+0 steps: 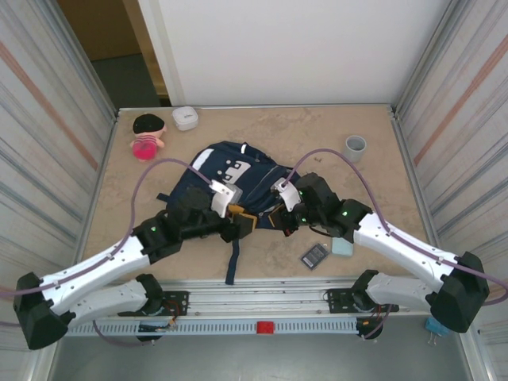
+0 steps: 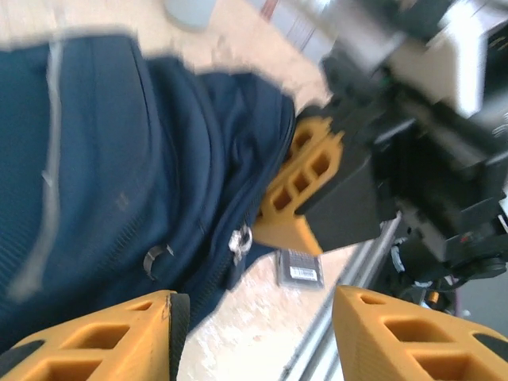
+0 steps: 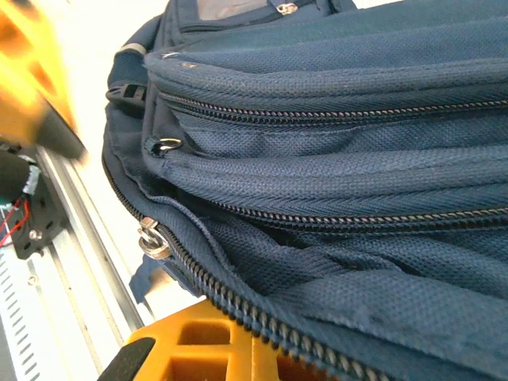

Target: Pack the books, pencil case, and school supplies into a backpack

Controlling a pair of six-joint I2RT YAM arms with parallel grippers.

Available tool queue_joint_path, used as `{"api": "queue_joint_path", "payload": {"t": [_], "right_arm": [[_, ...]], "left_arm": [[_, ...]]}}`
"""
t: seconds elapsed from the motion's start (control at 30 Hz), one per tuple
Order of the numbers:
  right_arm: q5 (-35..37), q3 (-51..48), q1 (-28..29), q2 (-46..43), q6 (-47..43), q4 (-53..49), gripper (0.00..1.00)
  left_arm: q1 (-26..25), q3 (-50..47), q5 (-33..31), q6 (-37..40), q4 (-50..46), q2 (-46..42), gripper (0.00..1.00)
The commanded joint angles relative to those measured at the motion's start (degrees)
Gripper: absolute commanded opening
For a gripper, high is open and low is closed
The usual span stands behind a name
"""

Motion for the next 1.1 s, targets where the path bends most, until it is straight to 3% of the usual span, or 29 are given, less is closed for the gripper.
{"api": "queue_joint_path", "payload": {"t": [0.0, 0.27, 0.43, 0.5, 0.57, 0.67, 0.83, 1.07], "right_arm": [[-2.10, 3.65, 1.00, -1.73, 0.06, 2.17, 0.00], [-4.22, 4.37, 2.14, -1.83, 0.16, 1.66, 0.00], [-5.05, 4.35, 2.31, -2.59, 0.41, 1.65, 0.00], [-5.23, 4.46, 2.28, -2.74, 0.60, 1.54, 0.00], [-4.12, 4.64, 2.22, -2.97, 0.45, 0.33, 0.00], [-2.55, 3.75, 0.64, -3.80, -0.59, -1.86, 0.00], [-5.09, 1.77, -4.68, -5.12, -1.54, -4.43, 0.00], [-6.26, 2.07, -5.99, -5.39, -2.84, -6.29, 0.00]], "left_arm": [[-2.63, 1.46, -5.68, -14.20, -2.90, 3.58, 0.52], [-3.81, 1.73, -10.34, -16.54, 4.30, 9.67, 0.49], [-3.81, 0.28, -14.19, -16.94, 7.43, 10.59, 0.39], [-3.81, 0.56, -14.03, -16.47, 8.20, 11.19, 0.31], [-3.74, 0.98, -14.35, -16.02, 6.78, 10.87, 0.15], [-3.81, 0.78, -16.06, -14.74, 2.14, 8.47, 0.00], [-2.16, -1.95, -17.20, -13.73, -6.50, 1.95, 0.00], [0.56, -4.68, -15.08, -12.09, -10.67, -2.31, 0.00]]}}
